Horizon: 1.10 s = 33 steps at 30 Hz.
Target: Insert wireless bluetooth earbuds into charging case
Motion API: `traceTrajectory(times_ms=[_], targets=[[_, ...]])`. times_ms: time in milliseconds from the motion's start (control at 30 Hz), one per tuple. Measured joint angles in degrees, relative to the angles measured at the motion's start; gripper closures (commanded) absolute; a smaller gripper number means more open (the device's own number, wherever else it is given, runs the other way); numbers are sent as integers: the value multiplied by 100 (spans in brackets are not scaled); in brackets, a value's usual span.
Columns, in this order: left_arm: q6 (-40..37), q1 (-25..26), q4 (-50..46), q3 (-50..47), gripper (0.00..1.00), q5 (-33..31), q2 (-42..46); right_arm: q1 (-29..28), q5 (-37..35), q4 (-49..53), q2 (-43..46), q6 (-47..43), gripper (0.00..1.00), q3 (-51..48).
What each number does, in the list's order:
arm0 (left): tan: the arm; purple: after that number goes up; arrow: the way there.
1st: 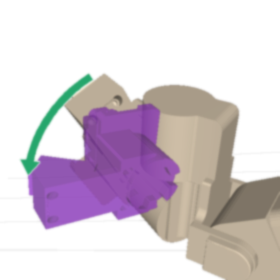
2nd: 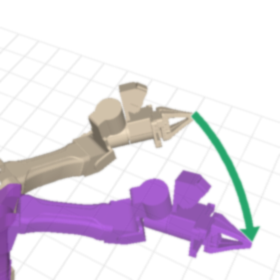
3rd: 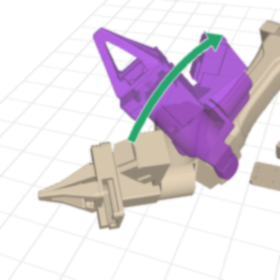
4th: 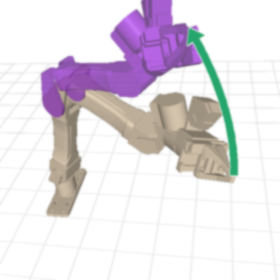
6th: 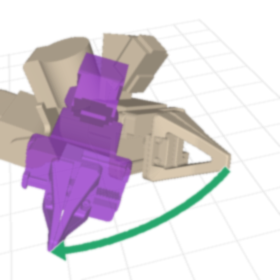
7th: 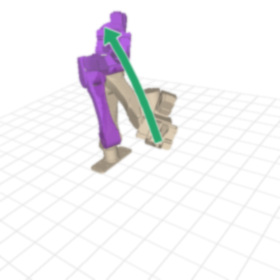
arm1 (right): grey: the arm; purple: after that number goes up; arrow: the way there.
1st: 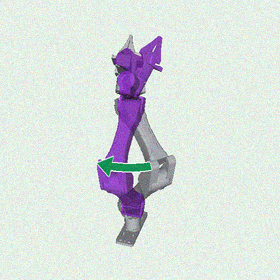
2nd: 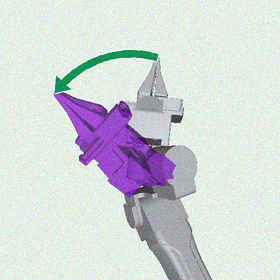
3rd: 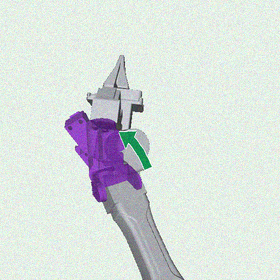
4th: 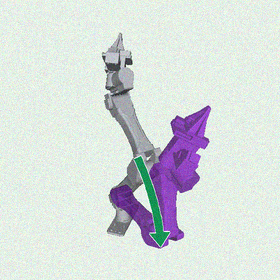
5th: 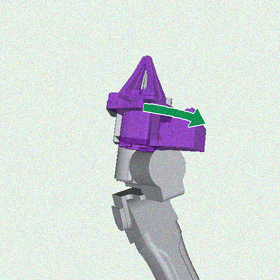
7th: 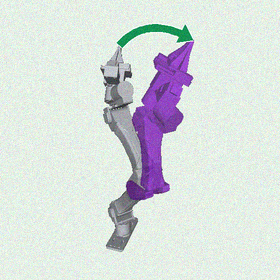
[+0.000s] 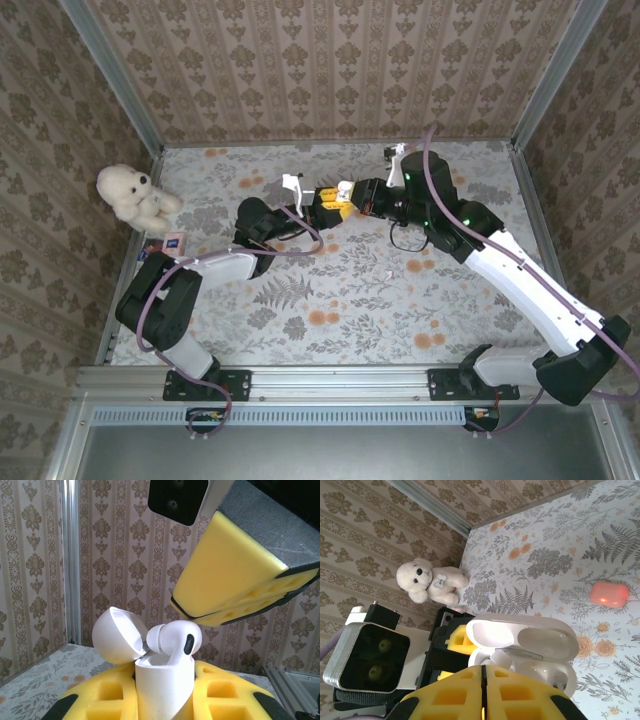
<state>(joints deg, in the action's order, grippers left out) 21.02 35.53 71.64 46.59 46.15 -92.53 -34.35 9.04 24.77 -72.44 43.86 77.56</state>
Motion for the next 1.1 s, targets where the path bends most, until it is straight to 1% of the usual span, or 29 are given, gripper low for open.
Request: traceTrajectory(times_ms=[233,500,933,1100], targets=[[0,0,0,0,100,0,0,-20,0,-17,223,4,89,-122],[0,0,2,0,100,0,0,-177,2,-61,221,98,90,-125],[2,0,-7,0,100,15,0,-223,-44,-96,-39,98,91,-116],[2,-48,-28,0,100,11,0,-157,-59,-87,-214,63,91,90]])
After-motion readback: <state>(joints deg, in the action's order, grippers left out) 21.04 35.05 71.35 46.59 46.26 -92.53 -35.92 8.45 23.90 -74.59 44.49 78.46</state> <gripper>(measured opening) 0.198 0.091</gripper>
